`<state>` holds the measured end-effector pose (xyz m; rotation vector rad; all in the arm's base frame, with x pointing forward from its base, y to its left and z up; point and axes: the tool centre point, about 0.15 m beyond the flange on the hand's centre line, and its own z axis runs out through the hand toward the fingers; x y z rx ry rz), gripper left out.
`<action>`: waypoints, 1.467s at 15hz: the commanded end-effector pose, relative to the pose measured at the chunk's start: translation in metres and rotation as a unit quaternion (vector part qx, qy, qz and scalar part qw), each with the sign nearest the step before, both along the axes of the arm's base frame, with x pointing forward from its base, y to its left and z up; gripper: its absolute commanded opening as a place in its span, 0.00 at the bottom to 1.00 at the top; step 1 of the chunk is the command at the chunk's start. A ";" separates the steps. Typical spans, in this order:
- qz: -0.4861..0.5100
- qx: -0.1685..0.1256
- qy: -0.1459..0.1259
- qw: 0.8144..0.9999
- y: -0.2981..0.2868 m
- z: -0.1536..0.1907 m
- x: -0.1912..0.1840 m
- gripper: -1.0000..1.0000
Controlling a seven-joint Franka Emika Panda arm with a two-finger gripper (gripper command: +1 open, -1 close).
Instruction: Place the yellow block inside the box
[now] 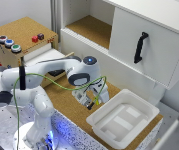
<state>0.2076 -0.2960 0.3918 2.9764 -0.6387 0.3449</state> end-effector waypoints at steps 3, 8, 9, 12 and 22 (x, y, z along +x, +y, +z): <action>-0.106 0.036 0.024 0.993 -0.052 -0.070 0.044 0.00; -0.134 0.047 0.006 0.990 -0.087 -0.100 0.077 0.00; -0.138 0.052 -0.001 0.989 -0.091 -0.108 0.082 0.00; -0.147 0.062 -0.010 0.987 -0.101 -0.129 0.097 0.00; -0.134 0.102 -0.049 0.985 -0.131 -0.160 0.167 0.00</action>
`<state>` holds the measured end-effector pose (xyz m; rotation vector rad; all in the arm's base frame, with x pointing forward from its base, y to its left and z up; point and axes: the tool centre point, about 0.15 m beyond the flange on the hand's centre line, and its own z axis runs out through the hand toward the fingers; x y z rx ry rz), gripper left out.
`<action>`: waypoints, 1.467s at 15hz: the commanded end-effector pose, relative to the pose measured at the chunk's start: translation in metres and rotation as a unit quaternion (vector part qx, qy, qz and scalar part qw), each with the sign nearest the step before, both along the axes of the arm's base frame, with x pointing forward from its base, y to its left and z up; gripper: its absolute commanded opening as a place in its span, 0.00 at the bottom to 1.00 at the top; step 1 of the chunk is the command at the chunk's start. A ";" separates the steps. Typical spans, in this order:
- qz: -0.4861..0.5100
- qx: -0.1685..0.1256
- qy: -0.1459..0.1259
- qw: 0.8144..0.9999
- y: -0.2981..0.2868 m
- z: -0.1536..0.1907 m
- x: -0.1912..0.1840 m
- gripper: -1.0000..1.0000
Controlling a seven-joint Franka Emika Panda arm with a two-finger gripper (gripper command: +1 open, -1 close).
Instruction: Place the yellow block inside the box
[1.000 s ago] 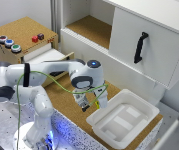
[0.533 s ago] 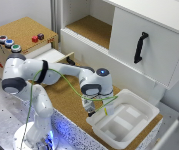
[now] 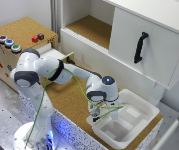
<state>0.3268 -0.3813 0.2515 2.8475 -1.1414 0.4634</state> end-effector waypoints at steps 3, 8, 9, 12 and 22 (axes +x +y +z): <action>0.036 0.075 -0.013 0.996 -0.054 -0.014 0.053 1.00; 0.035 0.080 0.014 0.996 -0.035 0.006 0.042 1.00; 0.034 0.077 0.020 0.996 -0.031 0.012 0.037 1.00; 0.050 0.058 0.026 0.997 -0.027 0.041 0.029 1.00; 0.255 -0.018 0.088 0.963 0.029 0.145 0.077 1.00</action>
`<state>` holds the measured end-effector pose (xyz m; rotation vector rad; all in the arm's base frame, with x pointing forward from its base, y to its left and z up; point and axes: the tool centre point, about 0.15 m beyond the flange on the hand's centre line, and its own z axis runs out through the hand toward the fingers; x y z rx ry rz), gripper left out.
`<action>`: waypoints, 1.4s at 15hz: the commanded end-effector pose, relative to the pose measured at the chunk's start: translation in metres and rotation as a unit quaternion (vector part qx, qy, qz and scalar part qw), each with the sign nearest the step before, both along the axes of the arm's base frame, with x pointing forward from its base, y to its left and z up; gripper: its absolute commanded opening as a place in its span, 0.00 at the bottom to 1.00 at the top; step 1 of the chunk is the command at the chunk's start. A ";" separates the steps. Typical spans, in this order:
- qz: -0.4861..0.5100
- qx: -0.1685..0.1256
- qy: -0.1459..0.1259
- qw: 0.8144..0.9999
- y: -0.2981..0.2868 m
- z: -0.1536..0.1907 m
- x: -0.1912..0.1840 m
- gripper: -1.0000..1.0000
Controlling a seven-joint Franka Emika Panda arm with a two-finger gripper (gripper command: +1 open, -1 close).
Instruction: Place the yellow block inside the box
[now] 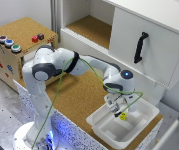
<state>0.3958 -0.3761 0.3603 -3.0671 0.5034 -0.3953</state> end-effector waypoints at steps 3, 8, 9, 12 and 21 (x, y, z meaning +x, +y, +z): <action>0.041 -0.030 0.057 0.997 0.024 0.036 0.008 1.00; 0.051 -0.024 0.024 0.998 0.034 0.029 0.004 1.00; 0.064 -0.014 0.021 0.998 0.062 0.033 0.001 1.00; 0.125 -0.021 0.031 0.992 0.116 0.042 -0.003 1.00; 0.325 -0.002 -0.004 0.946 0.235 0.046 -0.009 1.00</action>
